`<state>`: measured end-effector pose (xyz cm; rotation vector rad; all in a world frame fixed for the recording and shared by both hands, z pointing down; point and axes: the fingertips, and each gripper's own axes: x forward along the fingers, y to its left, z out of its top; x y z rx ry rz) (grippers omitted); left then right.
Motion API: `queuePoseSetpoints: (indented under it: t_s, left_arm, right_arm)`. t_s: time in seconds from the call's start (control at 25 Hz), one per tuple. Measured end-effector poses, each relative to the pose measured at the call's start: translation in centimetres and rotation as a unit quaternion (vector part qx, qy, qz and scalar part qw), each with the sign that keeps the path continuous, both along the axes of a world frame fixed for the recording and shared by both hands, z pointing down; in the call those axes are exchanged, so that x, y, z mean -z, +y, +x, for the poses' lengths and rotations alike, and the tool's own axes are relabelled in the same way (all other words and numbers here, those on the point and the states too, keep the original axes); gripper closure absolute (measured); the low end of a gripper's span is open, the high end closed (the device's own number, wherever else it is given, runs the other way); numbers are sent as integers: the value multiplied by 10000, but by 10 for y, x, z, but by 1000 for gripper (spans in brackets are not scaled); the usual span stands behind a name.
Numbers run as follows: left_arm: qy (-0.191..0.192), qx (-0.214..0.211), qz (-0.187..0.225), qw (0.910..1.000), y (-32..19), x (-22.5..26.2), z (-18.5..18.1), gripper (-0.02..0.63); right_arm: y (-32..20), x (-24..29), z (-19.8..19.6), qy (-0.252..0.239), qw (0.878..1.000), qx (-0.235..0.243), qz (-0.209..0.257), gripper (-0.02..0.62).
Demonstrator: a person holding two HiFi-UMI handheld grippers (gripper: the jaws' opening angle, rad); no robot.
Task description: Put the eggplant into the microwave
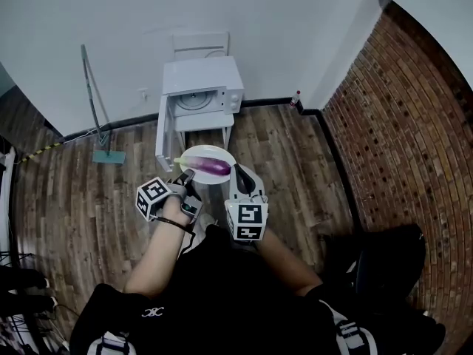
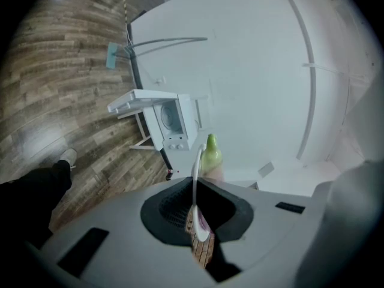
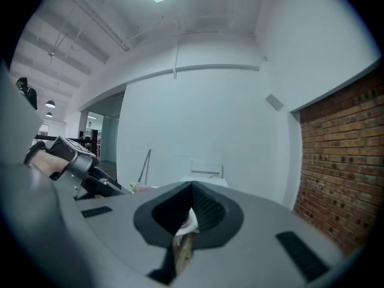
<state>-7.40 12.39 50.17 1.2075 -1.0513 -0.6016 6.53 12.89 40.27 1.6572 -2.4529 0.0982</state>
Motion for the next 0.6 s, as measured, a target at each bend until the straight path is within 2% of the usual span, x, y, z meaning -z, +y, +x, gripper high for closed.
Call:
queuePoseSetpoints:
  t_s: [0.6]
  left_arm:
    - [64,18,-28,10000,-138,-2,-28,589]
  right_arm:
    - [-143,8,-33,156,9998,96,-36,588]
